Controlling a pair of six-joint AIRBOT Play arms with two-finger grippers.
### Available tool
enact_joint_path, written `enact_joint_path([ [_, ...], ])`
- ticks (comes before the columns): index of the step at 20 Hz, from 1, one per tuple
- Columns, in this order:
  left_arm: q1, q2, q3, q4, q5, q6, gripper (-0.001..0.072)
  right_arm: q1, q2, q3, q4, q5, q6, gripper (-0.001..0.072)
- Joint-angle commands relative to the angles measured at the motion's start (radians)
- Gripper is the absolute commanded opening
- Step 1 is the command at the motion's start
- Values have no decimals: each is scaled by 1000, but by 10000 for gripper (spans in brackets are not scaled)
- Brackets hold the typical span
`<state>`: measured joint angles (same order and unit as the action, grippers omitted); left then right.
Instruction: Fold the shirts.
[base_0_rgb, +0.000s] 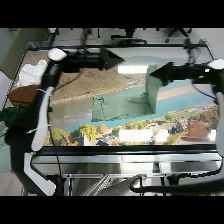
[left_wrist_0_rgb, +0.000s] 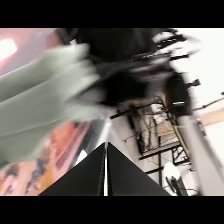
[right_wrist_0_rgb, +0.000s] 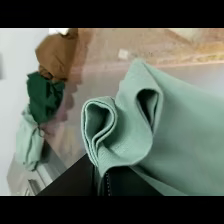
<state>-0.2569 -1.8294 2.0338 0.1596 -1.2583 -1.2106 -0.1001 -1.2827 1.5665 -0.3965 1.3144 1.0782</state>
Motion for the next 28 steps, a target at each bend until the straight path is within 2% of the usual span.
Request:
enact_joint_path([
  [1, 118, 161, -1, -80, -111, 26, 18, 286, -60, -24, -53, -285, -9, 15],
  [3, 140, 214, -3, -72, -132, 31, 19, 449, -121, -24, -53, -459, -9, 15],
  [5, 139, 239, -3, -73, -161, 48, 19, 601, -198, -24, -53, -639, -63, 31],
  [7, 120, 243, -3, -73, -201, 48, 18, 708, -276, -24, -54, -748, -113, 311],
  [8, 116, 241, -3, -72, -218, 48, 18, 737, -306, -24, -55, -765, -114, 323],
  [10, 98, 238, -11, -76, -233, 48, 19, 737, -323, -23, -67, -725, -114, 324],
  [12, 97, 238, -31, -75, -235, 51, 18, 673, -286, -21, -96, -626, -113, 324],
  [16, 105, 238, -76, -76, -236, 51, 18, 439, -157, -21, -129, -436, -94, 326],
  [18, 114, 238, -90, -78, -237, 51, 18, 286, -111, -21, -176, -361, -16, 537],
  [20, 114, 238, -89, -79, -237, 51, 18, 147, -98, -21, -264, -275, 73, 535],
  [22, 112, 239, -89, -78, -240, 51, 18, 38, -114, -23, -337, -178, 116, 531],
  [24, 105, 239, -89, -77, -245, 51, 18, -13, -148, -27, -364, -103, 121, 530],
  [28, 104, 239, -89, -77, -245, 51, 18, 13, -229, -32, -363, -89, 98, 529],
])
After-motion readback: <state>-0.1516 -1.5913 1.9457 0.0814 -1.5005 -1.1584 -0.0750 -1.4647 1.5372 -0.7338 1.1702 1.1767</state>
